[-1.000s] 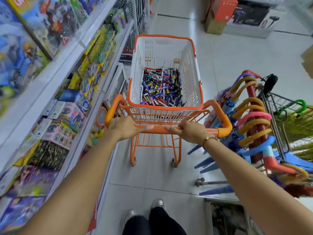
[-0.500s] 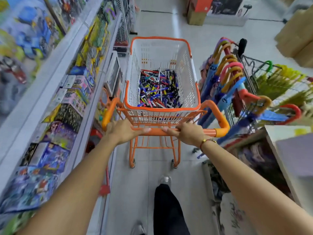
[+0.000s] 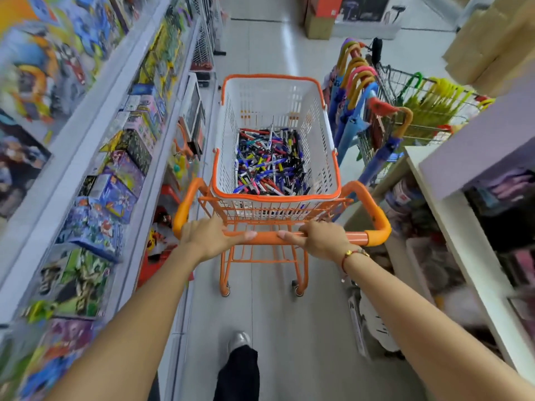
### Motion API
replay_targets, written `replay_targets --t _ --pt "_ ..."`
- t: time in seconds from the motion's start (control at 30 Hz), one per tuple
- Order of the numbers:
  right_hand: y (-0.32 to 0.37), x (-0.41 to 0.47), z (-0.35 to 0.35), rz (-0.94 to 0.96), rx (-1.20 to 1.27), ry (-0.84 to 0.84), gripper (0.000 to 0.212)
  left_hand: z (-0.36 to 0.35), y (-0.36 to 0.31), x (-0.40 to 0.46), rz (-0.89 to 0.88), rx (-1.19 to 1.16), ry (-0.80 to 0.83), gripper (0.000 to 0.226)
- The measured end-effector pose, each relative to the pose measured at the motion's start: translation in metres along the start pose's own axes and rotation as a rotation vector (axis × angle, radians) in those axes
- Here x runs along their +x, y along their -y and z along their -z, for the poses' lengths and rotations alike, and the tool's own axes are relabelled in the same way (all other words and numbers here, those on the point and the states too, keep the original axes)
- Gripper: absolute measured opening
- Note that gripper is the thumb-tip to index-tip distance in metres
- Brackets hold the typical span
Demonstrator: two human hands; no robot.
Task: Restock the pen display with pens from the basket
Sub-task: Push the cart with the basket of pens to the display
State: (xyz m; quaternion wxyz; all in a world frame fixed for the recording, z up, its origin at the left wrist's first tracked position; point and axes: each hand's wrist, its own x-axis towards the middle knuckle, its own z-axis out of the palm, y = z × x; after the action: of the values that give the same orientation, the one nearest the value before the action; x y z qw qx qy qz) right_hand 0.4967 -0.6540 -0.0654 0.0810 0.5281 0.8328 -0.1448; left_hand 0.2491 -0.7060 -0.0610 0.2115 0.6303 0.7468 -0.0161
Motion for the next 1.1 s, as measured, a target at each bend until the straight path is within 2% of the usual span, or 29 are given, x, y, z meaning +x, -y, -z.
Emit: replay_targets --t 0.13,0.27,0.33,0.47,0.7,0.8,0.93,1.03,1.1 --pt "-0.004 -0.068 -0.025 0.000 -0.002 0.012 0.079 -0.034 -0.018 -0.071 0.020 0.034 -0.022 0.080" --pt "-0.012 -0.140 -0.046 0.005 -0.044 -0.013 0.074 -0.074 -0.036 -0.138 0.046 0.059 -0.055 0.097" --pt "-0.017 -0.175 -0.056 0.017 -0.037 -0.012 0.074 -0.090 -0.048 -0.174 0.065 0.051 -0.057 0.097" --pt "-0.023 -0.247 -0.079 0.021 -0.017 0.044 0.091 -0.121 -0.068 -0.248 0.067 0.055 -0.047 0.099" --pt "-0.010 -0.368 -0.114 -0.017 -0.027 0.069 0.071 -0.170 -0.073 -0.353 0.044 0.004 0.022 0.105" --pt "0.006 -0.421 -0.129 -0.016 -0.004 0.083 0.068 -0.185 -0.073 -0.404 0.039 0.000 0.026 0.100" --pt "0.026 -0.487 -0.152 -0.021 -0.014 0.089 0.071 -0.203 -0.076 -0.475 0.045 0.052 0.029 0.079" --pt "0.040 -0.537 -0.172 -0.031 -0.036 0.061 0.078 -0.221 -0.074 -0.526 0.042 0.044 0.012 0.077" --pt "0.049 -0.572 -0.185 -0.030 -0.033 0.069 0.074 -0.233 -0.070 -0.559 0.036 0.019 0.028 0.076"
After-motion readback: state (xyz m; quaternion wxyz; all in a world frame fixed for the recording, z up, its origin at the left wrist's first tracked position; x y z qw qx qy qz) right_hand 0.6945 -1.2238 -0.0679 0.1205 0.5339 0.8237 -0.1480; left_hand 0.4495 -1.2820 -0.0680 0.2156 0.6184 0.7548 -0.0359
